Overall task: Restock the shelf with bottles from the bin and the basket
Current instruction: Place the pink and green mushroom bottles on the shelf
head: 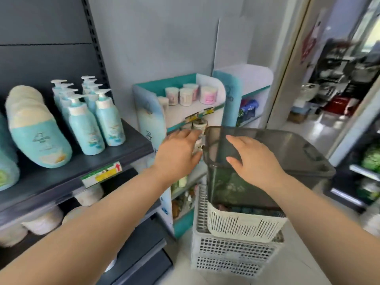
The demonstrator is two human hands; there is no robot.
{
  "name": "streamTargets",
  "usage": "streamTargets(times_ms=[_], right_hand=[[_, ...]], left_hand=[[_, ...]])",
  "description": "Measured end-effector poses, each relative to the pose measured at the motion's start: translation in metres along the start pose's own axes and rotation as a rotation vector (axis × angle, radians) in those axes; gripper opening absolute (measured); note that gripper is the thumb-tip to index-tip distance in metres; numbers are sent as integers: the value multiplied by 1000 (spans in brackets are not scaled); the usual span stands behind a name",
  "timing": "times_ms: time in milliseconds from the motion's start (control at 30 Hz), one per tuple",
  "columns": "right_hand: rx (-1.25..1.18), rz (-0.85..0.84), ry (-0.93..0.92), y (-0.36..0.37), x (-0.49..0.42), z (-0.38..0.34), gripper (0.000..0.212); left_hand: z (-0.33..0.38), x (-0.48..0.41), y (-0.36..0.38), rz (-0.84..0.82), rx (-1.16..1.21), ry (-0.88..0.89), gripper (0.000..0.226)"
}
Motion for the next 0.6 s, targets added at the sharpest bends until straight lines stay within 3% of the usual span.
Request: streamTargets(times_ms=[367, 600], right_hand=[[-2, -125, 270, 65, -23, 199, 61], [-39, -236, 382, 116, -35, 295, 64]], left_hand=[[63, -132, 157, -180, 113, 128, 58], [78, -192, 261, -386, 165, 147, 57]])
Point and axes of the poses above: each hand's wrist, its own x-axis away from the middle knuckle, its own y-axis out of the palm, z = x × y, the point moved 8 cm from there along -x, towards the middle knuckle
